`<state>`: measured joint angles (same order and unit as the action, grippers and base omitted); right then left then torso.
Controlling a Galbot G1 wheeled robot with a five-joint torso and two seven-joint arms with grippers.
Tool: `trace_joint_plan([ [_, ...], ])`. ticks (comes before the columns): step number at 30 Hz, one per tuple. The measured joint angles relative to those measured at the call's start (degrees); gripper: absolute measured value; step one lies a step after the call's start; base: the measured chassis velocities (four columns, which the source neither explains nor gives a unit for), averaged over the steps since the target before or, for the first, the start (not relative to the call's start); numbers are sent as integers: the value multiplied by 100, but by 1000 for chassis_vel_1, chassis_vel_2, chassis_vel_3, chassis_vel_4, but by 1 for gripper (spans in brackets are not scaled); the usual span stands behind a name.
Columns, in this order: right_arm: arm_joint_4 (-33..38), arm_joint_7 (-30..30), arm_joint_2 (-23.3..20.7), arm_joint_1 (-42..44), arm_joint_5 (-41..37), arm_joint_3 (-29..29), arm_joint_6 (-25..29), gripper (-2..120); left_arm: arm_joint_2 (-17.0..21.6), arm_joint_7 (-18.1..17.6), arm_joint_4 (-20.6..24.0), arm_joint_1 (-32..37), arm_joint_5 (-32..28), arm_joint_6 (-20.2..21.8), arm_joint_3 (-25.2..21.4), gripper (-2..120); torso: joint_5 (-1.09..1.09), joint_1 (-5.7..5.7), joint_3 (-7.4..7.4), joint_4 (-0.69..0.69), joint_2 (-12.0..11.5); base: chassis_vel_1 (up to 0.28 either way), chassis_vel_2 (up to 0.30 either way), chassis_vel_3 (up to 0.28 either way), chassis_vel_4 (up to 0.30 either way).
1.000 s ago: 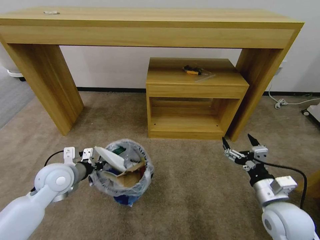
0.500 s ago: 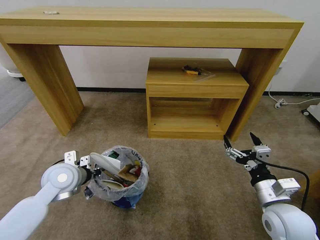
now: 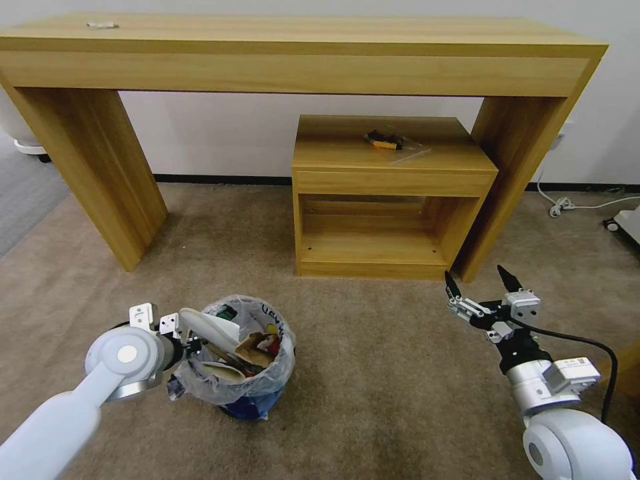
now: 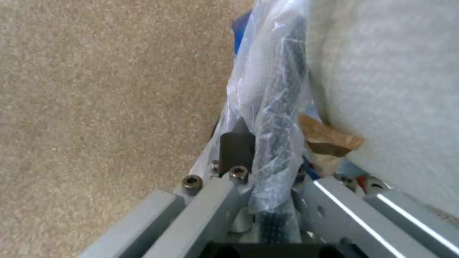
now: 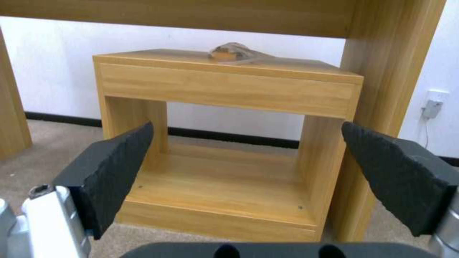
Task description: Pick up the trash bin and place the garbage on the floor into it.
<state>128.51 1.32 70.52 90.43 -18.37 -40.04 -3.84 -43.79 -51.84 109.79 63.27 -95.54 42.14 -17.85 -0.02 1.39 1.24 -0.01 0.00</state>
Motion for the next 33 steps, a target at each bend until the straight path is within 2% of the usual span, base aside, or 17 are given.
trace_joint_plan([
  [25, 10, -16, -58, -22, 15, 40, 25, 100, -204, 10, -161, -28, -195, 0, 19, 0, 0, 0, 0, 0, 0, 0, 0, 0, 0],
  [27, 12, -18, -66, -26, 14, 36, 29, 100, -215, 4, -161, -30, -291, 0, 12, 2, 0, 0, 0, 0, 0, 0, 0, 0, 0],
  [30, 12, -19, -69, -27, 15, 32, 43, 100, -220, 4, -164, -46, -392, 0, -3, 15, 0, 0, 0, 0, 0, 0, 0, 0, 0],
  [31, 12, -19, -69, -27, 15, 32, 43, 100, -220, 4, -164, -46, -392, 0, -3, 15, 0, 0, 0, 0, 0, 0, 0, 0, 0],
  [33, 12, -20, -69, -19, 16, 29, 51, 100, -222, 0, -178, -56, -429, -1, -11, 24, 1, 0, 0, 0, 0, 0, 0, 0, 0],
])
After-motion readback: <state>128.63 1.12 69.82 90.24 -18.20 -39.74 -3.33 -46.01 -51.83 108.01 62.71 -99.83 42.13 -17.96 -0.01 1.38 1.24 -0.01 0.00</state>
